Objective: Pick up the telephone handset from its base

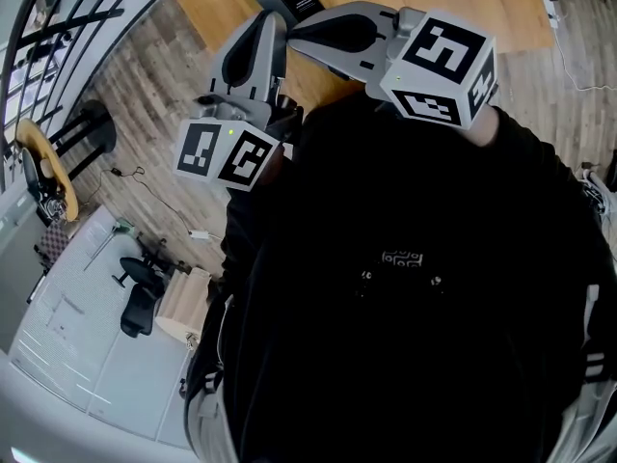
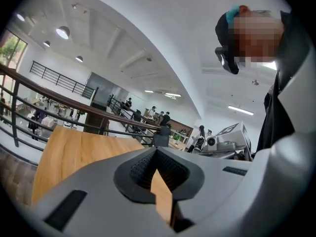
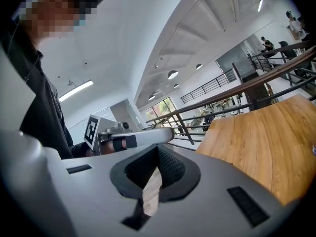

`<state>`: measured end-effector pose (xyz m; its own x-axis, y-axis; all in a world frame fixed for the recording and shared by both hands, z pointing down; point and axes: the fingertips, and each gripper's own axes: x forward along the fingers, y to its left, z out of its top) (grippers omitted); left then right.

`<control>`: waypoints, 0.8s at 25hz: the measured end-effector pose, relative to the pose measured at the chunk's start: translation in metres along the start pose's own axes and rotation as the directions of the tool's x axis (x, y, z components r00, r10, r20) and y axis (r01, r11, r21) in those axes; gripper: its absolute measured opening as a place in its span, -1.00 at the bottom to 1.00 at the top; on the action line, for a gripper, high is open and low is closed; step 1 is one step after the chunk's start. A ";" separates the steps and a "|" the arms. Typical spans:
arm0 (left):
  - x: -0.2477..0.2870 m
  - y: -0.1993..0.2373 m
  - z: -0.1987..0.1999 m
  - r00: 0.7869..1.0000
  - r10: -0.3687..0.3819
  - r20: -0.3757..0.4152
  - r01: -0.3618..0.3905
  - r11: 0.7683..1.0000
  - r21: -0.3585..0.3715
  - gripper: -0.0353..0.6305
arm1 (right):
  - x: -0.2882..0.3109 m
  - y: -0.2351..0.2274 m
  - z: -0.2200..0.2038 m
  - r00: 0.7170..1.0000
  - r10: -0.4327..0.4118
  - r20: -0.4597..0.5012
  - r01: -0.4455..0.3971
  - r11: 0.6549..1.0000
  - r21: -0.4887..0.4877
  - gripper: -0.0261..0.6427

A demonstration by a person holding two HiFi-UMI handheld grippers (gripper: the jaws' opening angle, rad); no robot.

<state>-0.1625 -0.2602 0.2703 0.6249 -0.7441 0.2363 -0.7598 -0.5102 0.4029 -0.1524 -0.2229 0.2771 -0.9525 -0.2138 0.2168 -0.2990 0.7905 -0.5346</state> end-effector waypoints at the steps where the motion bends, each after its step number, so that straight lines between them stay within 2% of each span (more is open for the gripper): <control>1: -0.002 0.001 -0.001 1.000 -0.009 0.003 0.009 1.000 -0.010 -0.88 | 0.002 0.001 -0.001 1.000 -0.003 -0.002 0.003 1.000 0.000 -0.88; 6: -0.006 0.011 -0.005 0.999 -0.036 0.029 0.039 0.995 -0.089 -0.88 | 0.005 0.004 -0.005 1.000 -0.016 -0.004 0.016 1.000 -0.004 -0.88; 14: -0.009 0.053 -0.026 1.000 0.004 -0.008 -0.005 0.989 -0.149 -0.88 | 0.007 0.009 -0.009 0.999 -0.036 -0.005 0.036 0.999 -0.016 -0.88; 20: -0.001 0.106 -0.052 0.999 0.033 -0.043 -0.041 0.980 -0.196 -0.88 | -0.012 -0.004 -0.009 0.994 -0.106 0.015 0.106 0.994 -0.001 -0.88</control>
<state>-0.2342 -0.2913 0.3584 0.6068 -0.7412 0.2872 -0.7347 -0.3851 0.5585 -0.1392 -0.2186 0.2839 -0.9163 -0.3045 0.2600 -0.3980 0.7643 -0.5074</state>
